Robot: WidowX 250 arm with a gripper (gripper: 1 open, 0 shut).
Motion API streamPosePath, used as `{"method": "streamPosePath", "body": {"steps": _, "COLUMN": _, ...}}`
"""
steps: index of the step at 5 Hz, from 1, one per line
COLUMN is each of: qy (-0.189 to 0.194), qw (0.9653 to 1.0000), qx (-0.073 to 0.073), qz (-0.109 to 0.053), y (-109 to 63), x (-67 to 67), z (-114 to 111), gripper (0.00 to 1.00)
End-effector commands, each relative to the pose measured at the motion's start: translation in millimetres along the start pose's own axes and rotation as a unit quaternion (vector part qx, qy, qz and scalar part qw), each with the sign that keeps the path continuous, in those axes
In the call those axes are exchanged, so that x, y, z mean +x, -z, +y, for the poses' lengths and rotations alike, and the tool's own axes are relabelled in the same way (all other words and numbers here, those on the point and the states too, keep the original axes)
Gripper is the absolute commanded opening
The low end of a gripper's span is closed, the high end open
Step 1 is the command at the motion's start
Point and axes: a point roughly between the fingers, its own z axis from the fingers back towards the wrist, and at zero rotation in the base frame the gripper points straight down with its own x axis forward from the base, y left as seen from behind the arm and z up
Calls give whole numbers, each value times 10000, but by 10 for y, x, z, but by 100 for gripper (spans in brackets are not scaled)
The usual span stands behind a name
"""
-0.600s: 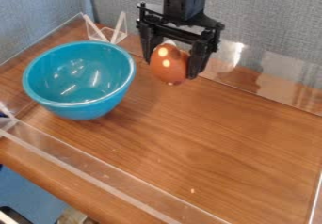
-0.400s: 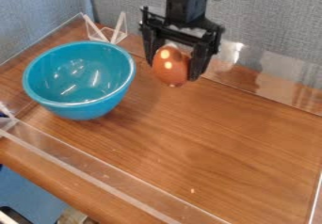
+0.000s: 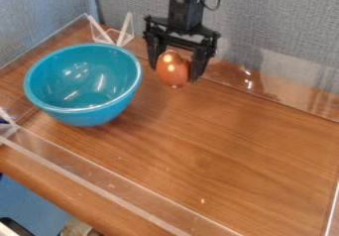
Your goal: Put the mushroom in the blue bowl
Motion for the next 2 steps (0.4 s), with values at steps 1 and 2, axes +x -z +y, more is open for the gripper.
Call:
{"method": "streamPosePath", "body": {"steps": 1, "qy": -176, "qw": 9992, "qx": 11, "qz": -372, "y": -173, "x": 218, "z": 103, "gripper": 100}}
{"method": "streamPosePath", "body": {"steps": 2, "qy": -234, "qw": 9991, "qx": 11, "qz": -364, "y": -110, "x": 373, "z": 130, "gripper": 100}}
